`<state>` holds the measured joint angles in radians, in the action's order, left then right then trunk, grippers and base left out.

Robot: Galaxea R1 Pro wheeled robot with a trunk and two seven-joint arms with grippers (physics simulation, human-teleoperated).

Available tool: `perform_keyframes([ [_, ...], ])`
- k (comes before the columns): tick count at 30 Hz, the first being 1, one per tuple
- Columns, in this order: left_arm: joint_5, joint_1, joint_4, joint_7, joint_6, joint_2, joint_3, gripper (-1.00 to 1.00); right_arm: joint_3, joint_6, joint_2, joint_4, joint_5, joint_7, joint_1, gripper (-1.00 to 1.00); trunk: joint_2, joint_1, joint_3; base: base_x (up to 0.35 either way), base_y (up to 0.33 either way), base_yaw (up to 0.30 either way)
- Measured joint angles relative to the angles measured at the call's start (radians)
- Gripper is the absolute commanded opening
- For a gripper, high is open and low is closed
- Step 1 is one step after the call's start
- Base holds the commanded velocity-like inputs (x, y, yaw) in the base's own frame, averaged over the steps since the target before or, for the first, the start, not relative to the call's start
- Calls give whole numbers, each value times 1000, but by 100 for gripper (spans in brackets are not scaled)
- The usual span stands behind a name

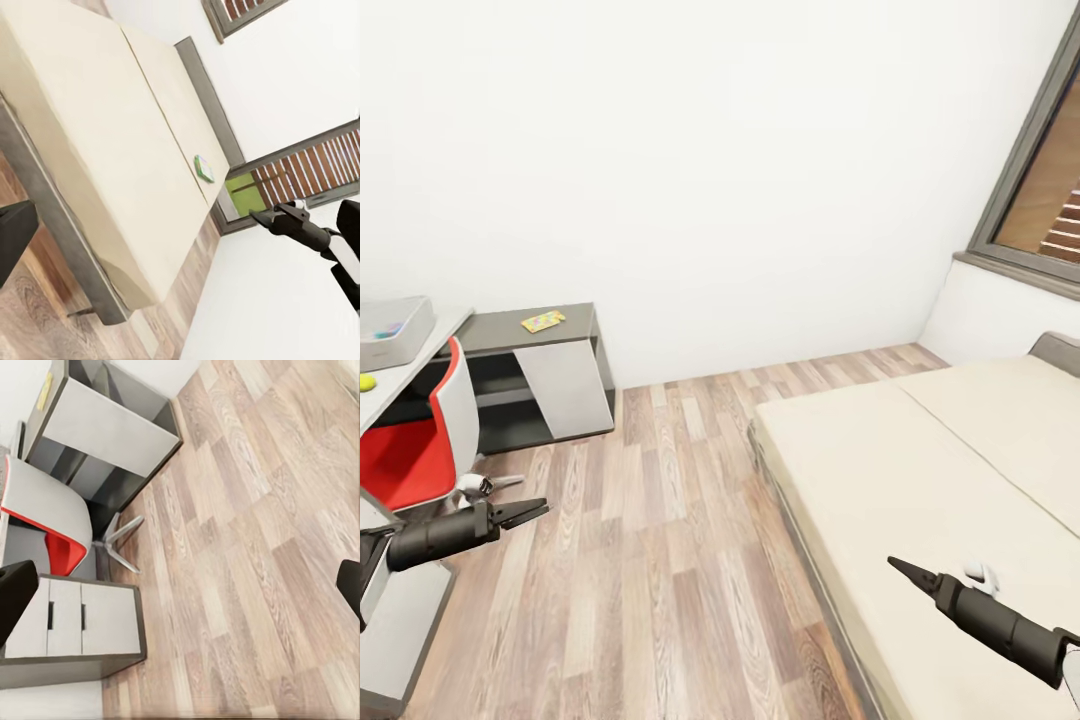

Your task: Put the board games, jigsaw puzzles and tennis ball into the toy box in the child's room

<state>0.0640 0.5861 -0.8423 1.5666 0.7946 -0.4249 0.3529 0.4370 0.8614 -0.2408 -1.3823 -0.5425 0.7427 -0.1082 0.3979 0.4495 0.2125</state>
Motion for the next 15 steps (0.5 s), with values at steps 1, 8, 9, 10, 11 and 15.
perform_keyframes([
  [1,0,0,0,0,0,0,0,100,0,0,0,0,0,0,0,100,0,0,1,-5,-4,230],
  [8,0,0,0,0,-1,0,0,100,-1,0,0,0,0,0,0,100,0,0,9,-2,-1,229],
  [9,1,0,0,0,0,0,0,100,-1,0,0,0,0,0,0,100,0,0,10,-1,0,229],
  [10,1,0,0,0,-1,0,0,100,-1,0,0,0,0,0,0,100,0,0,11,0,0,229],
  [11,1,0,0,0,-1,0,0,100,-1,0,0,0,0,0,0,100,0,0,12,0,0,229],
  [15,1,0,0,0,-1,0,0,100,-1,0,0,0,0,0,0,100,0,0,17,0,0,228],
])
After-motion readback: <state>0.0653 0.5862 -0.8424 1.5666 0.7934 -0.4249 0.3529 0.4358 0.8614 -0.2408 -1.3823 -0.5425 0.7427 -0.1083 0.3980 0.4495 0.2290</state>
